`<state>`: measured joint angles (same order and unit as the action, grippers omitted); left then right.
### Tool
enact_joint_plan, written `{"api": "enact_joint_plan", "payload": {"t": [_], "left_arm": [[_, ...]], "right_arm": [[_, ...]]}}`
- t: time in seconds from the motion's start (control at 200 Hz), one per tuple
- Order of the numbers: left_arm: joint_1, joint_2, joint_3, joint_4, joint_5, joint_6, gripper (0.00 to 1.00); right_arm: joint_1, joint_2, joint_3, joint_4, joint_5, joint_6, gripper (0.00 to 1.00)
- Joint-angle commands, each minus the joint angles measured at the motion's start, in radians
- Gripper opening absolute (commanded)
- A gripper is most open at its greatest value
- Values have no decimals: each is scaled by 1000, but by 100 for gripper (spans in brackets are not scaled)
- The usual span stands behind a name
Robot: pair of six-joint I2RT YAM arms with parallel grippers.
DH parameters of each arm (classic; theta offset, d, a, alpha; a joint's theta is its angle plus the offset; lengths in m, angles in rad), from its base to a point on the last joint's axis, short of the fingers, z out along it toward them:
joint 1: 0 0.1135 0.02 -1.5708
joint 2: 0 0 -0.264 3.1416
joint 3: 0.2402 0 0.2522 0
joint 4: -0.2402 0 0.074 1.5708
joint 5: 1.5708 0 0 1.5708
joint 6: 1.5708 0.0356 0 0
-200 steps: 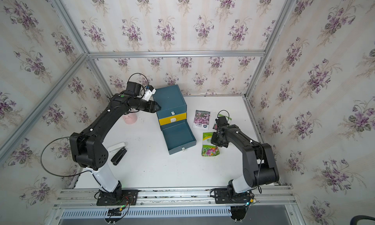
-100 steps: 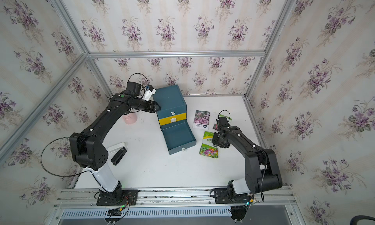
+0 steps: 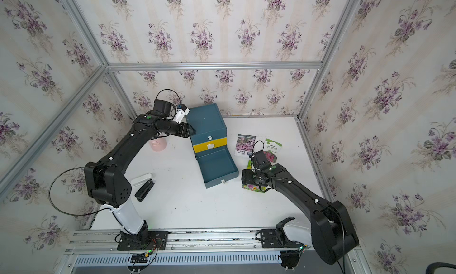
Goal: Take the seed bags out of the drawer
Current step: Close the drawer in the storage box.
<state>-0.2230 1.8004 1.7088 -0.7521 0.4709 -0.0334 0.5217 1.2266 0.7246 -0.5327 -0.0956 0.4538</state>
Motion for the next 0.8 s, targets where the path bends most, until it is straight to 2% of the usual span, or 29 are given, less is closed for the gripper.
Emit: {"api": "enact_joint_plan", "payload": {"t": [0.0, 0.15, 0.465, 0.794], "left_arm": [[-1, 5, -9, -120, -63, 30, 68], [0, -1, -12, -121, -64, 30, 68], [-1, -4, -19, -118, -65, 31, 68], [-1, -3, -23, -116, -66, 32, 68]], "right_arm": [[79, -7, -18, 65, -15, 17, 84], [183, -4, -29, 148, -2, 6, 90], [333, 49, -74, 370, 39, -23, 94], [379, 106, -124, 596, 128, -52, 94]]}}
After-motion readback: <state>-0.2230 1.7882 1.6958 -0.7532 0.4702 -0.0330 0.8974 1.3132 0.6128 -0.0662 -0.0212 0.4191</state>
